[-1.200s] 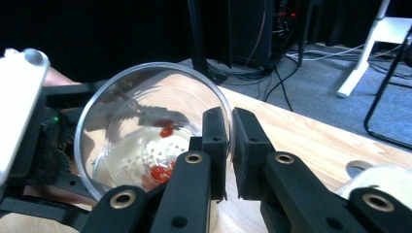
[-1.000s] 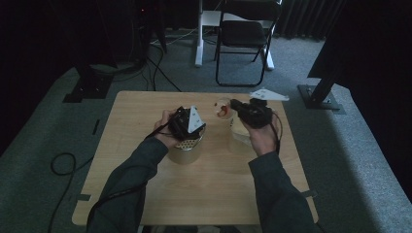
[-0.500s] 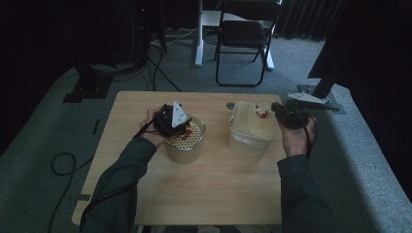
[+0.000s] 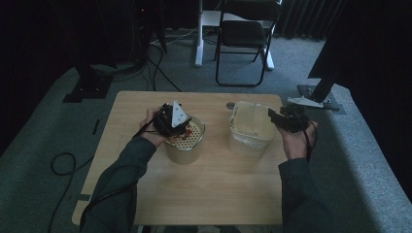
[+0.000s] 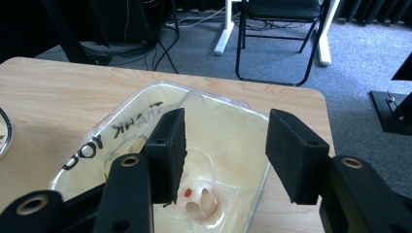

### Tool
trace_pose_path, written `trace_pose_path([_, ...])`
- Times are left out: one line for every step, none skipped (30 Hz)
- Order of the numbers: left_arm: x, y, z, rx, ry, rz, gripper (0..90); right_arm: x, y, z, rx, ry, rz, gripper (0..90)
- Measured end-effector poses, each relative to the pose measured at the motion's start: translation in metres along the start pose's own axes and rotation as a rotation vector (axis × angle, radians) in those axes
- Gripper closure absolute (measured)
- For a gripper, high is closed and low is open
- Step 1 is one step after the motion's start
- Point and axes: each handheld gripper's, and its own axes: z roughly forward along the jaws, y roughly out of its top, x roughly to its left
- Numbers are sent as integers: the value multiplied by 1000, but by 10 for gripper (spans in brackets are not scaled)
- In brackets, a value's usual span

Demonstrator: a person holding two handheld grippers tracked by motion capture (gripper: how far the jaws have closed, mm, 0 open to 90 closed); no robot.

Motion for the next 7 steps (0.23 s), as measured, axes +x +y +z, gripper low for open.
trace_pose_path([1, 0, 0, 3, 3, 0, 398, 0, 0, 0, -1, 2, 0, 478])
trace_pose_path([2, 0, -1, 1, 3, -1, 398, -1, -1, -1, -2, 3, 3, 472])
trace_pose_path([2, 0, -1, 0, 4, -3, 398, -1, -1, -2, -5, 5, 5, 468])
trace_pose_path([3, 0, -1, -1, 6, -4, 399, -2, -1, -3, -8, 10, 9, 464])
trace_pose_path([3, 0, -1, -1, 8, -5, 398, -2, -2, -4, -15, 13, 8, 461])
trace_pose_path([3, 0, -1, -1, 10, -4, 399, -1, -3, -6, -22, 19, 5, 457])
trace_pose_path([3, 0, -1, -1, 10, -4, 399, 0, -3, -8, -28, 26, 1, 455])
